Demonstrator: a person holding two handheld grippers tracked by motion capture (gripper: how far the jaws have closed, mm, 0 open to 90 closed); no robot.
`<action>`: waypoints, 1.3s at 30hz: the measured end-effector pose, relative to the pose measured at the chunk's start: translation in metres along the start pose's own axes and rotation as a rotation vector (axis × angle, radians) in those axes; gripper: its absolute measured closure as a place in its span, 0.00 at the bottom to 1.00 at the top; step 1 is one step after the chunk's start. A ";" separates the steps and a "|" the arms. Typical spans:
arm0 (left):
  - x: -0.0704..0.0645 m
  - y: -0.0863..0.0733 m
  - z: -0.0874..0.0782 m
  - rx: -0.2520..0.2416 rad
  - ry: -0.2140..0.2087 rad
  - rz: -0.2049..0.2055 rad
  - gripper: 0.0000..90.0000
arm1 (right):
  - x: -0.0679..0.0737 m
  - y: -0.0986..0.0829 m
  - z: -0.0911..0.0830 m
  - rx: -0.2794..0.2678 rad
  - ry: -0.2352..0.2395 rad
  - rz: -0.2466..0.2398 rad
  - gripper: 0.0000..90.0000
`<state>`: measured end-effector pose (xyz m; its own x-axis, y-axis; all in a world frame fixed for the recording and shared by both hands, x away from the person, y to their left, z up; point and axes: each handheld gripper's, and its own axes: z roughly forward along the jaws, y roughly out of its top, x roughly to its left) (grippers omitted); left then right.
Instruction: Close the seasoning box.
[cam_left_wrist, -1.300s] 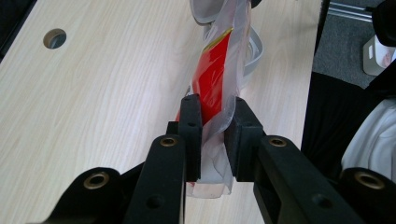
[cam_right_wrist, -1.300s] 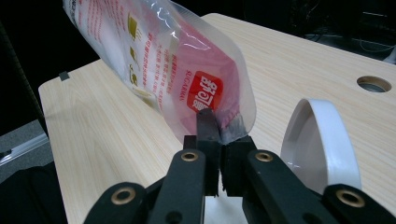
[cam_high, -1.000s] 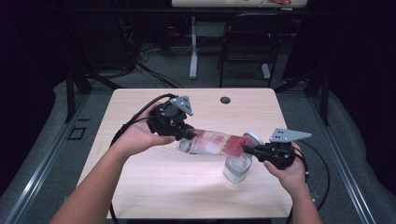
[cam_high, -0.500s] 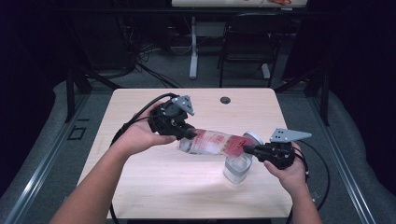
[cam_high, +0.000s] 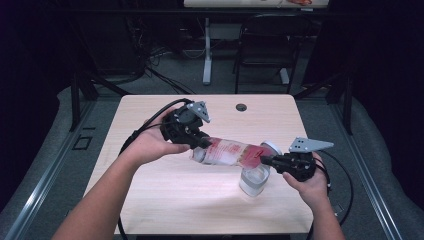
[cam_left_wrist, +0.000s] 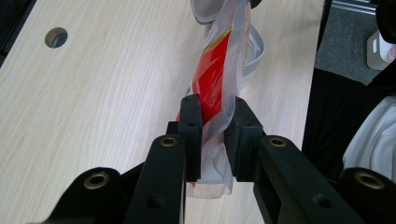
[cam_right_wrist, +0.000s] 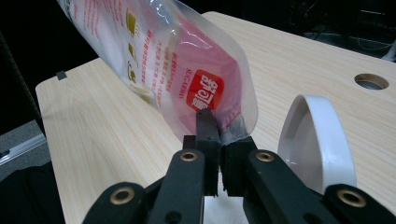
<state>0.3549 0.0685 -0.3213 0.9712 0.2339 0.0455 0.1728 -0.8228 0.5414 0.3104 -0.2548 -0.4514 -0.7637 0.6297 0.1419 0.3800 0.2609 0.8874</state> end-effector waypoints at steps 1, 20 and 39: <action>0.000 0.000 0.000 0.001 0.000 0.001 0.87 | 0.000 0.000 0.000 0.001 -0.001 -0.001 0.97; 0.001 0.003 0.000 0.007 0.000 0.001 0.87 | 0.000 0.000 0.000 0.007 -0.005 -0.004 0.97; 0.000 0.004 0.000 0.007 -0.003 0.010 0.87 | -0.001 0.000 0.000 0.011 -0.008 -0.004 0.97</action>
<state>0.3556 0.0653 -0.3187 0.9734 0.2243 0.0479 0.1646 -0.8286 0.5351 0.3106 -0.2555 -0.4517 -0.7611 0.6345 0.1348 0.3827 0.2715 0.8831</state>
